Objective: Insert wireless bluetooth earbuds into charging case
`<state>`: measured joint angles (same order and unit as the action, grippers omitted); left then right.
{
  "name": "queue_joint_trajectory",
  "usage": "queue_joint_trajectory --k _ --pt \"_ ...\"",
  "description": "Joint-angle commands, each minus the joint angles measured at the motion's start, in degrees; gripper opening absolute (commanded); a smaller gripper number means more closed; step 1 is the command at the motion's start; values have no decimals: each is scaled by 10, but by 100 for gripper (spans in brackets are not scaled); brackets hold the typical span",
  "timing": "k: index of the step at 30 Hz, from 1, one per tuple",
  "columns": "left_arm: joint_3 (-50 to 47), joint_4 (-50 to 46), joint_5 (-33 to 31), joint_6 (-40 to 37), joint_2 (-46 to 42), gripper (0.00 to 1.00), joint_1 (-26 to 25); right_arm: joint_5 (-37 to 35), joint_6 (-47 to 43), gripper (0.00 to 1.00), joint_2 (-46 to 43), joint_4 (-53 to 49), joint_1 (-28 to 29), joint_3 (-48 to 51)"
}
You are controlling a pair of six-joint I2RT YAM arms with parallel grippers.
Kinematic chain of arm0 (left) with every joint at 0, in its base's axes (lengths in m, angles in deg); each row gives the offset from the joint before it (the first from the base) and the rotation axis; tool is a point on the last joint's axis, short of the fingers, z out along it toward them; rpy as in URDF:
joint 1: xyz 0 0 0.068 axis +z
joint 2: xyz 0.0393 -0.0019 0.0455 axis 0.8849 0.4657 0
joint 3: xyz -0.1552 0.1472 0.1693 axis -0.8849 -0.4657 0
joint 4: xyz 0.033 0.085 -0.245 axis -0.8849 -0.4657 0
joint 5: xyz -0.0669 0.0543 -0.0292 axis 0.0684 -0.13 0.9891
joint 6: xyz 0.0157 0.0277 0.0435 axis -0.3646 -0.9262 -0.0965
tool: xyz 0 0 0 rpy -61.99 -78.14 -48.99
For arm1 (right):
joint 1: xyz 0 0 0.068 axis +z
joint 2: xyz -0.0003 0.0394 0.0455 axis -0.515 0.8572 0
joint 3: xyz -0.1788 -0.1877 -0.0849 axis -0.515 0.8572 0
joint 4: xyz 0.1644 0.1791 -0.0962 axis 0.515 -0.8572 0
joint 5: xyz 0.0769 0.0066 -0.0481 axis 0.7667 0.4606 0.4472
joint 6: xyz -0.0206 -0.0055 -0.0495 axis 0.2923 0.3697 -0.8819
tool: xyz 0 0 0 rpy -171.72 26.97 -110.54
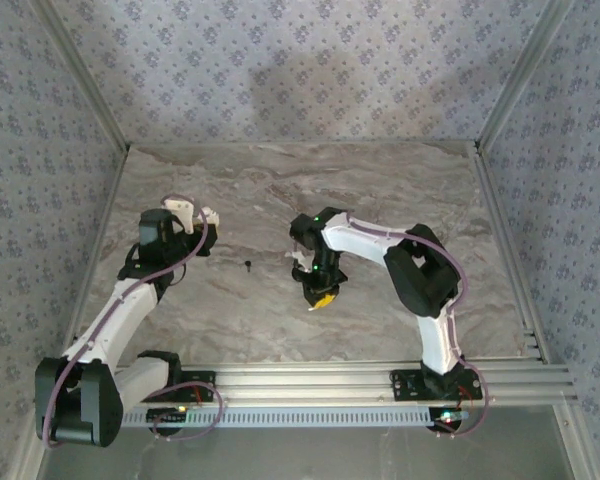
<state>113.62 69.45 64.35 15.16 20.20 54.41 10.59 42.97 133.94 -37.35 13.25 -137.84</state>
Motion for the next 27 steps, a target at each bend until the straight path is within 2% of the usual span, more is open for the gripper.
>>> queue_joint_trajectory --k 1,7,12,17,19,22,25,27 --pt "0 9 11 -4 1 13 2 -29 -64 20 28 -55 1 -20" --pt "-1 9 12 -4 2 13 2 -53 -89 22 59 -79 -5 -47" --pt "-3 13 17 -2 6 13 0 -53 -76 36 54 -72 -13 -74" --pt "-1 12 15 -2 8 13 -2 -39 -23 39 15 -66 -22 -80" --pt "1 10 14 -3 8 13 -2 -56 28 39 -4 -67 -23 -79" --pt "2 8 13 -5 8 13 -2 -96 173 38 -16 -105 -25 -84" --pt "2 6 12 -5 8 13 -3 -84 311 38 -44 -81 -20 -52" --pt "1 7 12 -5 8 13 -3 -63 394 38 -70 -26 -13 -9"
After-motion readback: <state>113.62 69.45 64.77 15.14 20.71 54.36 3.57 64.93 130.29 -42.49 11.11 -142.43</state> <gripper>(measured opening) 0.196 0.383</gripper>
